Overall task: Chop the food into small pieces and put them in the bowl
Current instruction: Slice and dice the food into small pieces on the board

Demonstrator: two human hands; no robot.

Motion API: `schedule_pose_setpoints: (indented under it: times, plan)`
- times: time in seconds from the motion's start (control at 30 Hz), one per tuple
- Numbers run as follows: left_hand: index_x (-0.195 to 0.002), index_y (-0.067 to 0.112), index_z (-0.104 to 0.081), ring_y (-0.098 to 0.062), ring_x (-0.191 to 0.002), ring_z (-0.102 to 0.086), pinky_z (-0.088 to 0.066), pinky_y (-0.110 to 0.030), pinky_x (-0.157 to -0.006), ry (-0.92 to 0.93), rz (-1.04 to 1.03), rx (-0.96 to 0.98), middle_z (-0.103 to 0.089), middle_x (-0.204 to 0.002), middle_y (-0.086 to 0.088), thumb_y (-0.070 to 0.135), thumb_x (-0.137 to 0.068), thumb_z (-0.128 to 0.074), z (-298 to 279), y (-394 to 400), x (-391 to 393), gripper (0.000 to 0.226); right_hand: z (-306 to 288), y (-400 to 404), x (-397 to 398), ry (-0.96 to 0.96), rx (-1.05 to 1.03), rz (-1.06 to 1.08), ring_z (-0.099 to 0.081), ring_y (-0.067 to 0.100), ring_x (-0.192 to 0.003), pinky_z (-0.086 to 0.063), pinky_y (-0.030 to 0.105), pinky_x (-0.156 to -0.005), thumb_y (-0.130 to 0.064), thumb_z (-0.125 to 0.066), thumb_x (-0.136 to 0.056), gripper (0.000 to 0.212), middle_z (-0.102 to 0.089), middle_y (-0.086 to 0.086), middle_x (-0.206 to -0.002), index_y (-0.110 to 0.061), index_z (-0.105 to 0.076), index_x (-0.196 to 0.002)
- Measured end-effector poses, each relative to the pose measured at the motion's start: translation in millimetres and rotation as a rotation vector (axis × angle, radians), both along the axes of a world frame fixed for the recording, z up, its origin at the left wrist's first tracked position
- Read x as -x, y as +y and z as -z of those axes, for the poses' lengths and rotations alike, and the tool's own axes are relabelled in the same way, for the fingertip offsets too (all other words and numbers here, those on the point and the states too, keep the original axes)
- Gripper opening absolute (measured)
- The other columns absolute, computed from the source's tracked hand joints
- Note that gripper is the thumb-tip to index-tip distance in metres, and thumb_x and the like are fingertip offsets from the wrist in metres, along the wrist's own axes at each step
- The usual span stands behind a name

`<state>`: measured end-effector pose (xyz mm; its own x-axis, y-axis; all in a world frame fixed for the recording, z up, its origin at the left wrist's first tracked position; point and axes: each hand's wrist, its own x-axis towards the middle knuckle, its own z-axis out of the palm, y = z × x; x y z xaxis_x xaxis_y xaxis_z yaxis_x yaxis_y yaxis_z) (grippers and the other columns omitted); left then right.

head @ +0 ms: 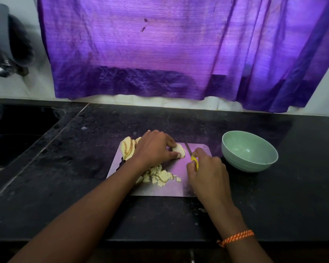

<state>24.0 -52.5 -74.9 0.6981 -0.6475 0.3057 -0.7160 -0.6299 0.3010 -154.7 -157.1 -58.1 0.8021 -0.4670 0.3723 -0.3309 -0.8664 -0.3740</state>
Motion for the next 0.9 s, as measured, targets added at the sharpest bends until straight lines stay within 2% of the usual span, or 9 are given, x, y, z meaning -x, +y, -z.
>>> schedule_pose_setpoints:
  times: [0.07,0.17,0.23,0.37,0.47,0.6,0.73,0.83,0.9]
  plan:
    - [-0.117,0.028,-0.083,-0.007,-0.112,-0.069,-0.05,-0.049,-0.111,0.003,0.004,0.008,-0.075,-0.125,0.019,0.066,-0.084,-0.079,0,0,0,0.05,1,1,-6,0.019,0.012,-0.005,-0.062,0.032,-0.09,-0.037,0.034,-0.065,-0.03,-0.051,-0.1,0.035,-0.066,0.012,-0.101,-0.024,-0.056,-0.134]
    - [-0.117,0.028,-0.082,-0.007,-0.112,-0.068,-0.052,-0.048,-0.107,-0.002,0.004,0.003,-0.075,-0.125,0.019,0.066,-0.084,-0.079,-1,0,1,0.05,3,3,-10,0.045,0.014,-0.018,-0.061,0.029,-0.091,-0.04,0.034,-0.066,-0.031,-0.049,-0.101,0.033,-0.066,0.01,-0.102,-0.024,-0.056,-0.133]
    - [-0.117,0.028,-0.082,-0.007,-0.113,-0.068,-0.053,-0.05,-0.107,0.003,-0.002,0.0,-0.075,-0.125,0.018,0.065,-0.084,-0.08,-1,0,1,0.05,4,4,-11,0.058,0.016,-0.025,-0.057,0.024,-0.083,-0.044,0.034,-0.067,-0.031,-0.048,-0.102,0.031,-0.066,0.007,-0.1,-0.024,-0.056,-0.132]
    - [-0.118,0.028,-0.082,-0.008,-0.113,-0.068,-0.054,-0.048,-0.105,0.005,-0.007,-0.012,-0.075,-0.126,0.017,0.065,-0.083,-0.081,0,-1,2,0.05,3,5,-11,0.102,0.032,-0.036,-0.041,0.02,-0.076,-0.034,0.032,-0.067,-0.029,-0.046,-0.103,0.027,-0.058,0.005,-0.093,-0.022,-0.057,-0.127]
    - [-0.118,0.028,-0.082,-0.009,-0.113,-0.068,-0.053,-0.047,-0.105,0.015,-0.006,-0.007,-0.075,-0.127,0.017,0.063,-0.084,-0.082,0,-1,1,0.049,3,3,-12,0.112,0.03,-0.051,-0.045,0.021,-0.076,-0.038,0.033,-0.064,-0.029,-0.046,-0.102,0.023,-0.05,0.002,-0.086,-0.023,-0.058,-0.121]
    - [-0.119,0.029,-0.082,-0.008,-0.112,-0.067,-0.054,-0.046,-0.103,0.025,-0.01,0.004,-0.075,-0.125,0.018,0.061,-0.083,-0.083,1,-1,0,0.048,1,2,-14,0.135,0.046,-0.079,-0.051,0.019,-0.078,-0.044,0.032,-0.065,-0.028,-0.046,-0.103,0.023,-0.05,0.0,-0.087,-0.023,-0.057,-0.123]
    - [-0.12,0.03,-0.081,-0.009,-0.113,-0.067,-0.053,-0.049,-0.105,0.015,-0.021,-0.012,-0.075,-0.127,0.018,0.063,-0.084,-0.081,1,0,0,0.049,1,4,-11,0.14,0.058,-0.08,-0.052,0.019,-0.078,-0.047,0.033,-0.066,-0.028,-0.046,-0.103,0.025,-0.051,0.0,-0.087,-0.023,-0.056,-0.125]
    - [-0.121,0.03,-0.081,-0.01,-0.115,-0.067,-0.051,-0.049,-0.109,0.005,-0.025,-0.027,-0.074,-0.129,0.018,0.064,-0.085,-0.08,1,-1,0,0.05,1,6,1,0.172,0.048,-0.057,-0.046,0.022,-0.075,-0.038,0.035,-0.064,-0.03,-0.044,-0.102,0.024,-0.048,0.001,-0.087,-0.024,-0.053,-0.123]
    - [-0.122,0.03,-0.08,-0.01,-0.118,-0.066,-0.043,-0.052,-0.118,-0.008,-0.026,-0.045,-0.074,-0.13,0.018,0.065,-0.086,-0.078,1,-2,-1,0.05,1,8,10,0.176,0.056,-0.039,-0.045,0.023,-0.074,-0.035,0.035,-0.064,-0.03,-0.043,-0.102,0.024,-0.047,0.001,-0.085,-0.023,-0.053,-0.122]
